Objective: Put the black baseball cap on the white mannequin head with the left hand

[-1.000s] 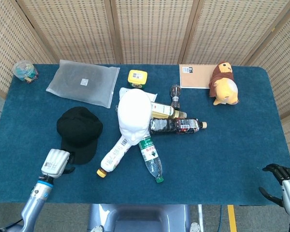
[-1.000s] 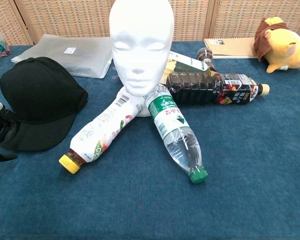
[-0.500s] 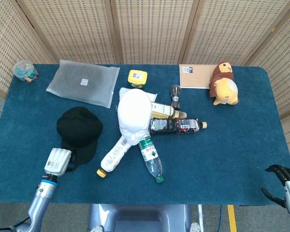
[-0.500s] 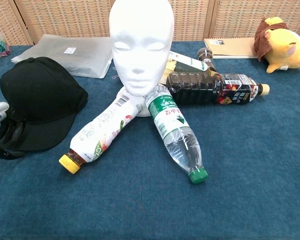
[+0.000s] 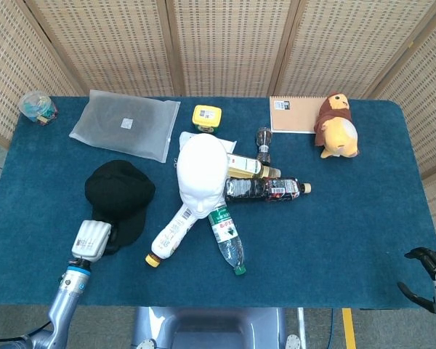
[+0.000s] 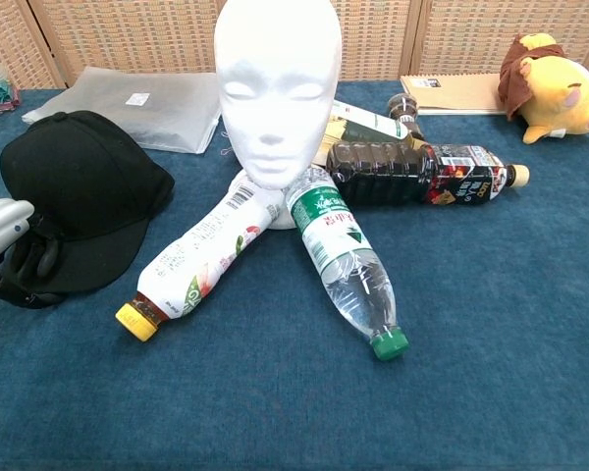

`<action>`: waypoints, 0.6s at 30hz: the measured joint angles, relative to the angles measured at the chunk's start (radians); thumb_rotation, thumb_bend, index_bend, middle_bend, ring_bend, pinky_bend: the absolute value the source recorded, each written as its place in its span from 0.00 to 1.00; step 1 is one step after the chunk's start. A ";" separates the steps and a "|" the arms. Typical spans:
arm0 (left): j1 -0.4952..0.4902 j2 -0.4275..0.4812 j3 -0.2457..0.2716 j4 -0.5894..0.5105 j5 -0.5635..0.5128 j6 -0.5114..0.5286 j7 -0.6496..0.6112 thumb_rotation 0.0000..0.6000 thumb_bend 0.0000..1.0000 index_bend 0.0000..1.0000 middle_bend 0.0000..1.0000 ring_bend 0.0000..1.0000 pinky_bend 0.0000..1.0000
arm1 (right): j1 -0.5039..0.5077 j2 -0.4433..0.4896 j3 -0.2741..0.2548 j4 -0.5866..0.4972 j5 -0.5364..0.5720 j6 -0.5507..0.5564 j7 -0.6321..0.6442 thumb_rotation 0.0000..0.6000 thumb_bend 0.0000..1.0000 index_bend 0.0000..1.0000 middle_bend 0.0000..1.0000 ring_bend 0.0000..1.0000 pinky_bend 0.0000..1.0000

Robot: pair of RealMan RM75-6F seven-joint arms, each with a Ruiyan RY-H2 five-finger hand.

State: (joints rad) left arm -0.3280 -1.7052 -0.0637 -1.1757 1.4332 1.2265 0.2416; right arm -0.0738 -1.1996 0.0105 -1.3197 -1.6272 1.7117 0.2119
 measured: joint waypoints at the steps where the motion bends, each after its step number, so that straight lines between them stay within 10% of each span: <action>1: -0.002 -0.003 -0.004 0.004 -0.001 0.002 -0.003 1.00 0.17 0.69 0.75 0.62 0.83 | 0.000 0.000 0.000 0.000 0.000 0.000 0.000 1.00 0.17 0.37 0.34 0.36 0.32; 18: -0.120 0.002 -0.137 0.042 -0.004 0.025 -0.036 1.00 0.18 0.63 0.59 0.46 0.67 | -0.006 0.008 0.011 -0.011 0.003 0.016 -0.007 1.00 0.17 0.37 0.34 0.36 0.32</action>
State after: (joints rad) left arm -0.4477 -1.7031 -0.2010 -1.1340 1.4294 1.2515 0.2060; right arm -0.0801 -1.1914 0.0218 -1.3306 -1.6239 1.7279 0.2049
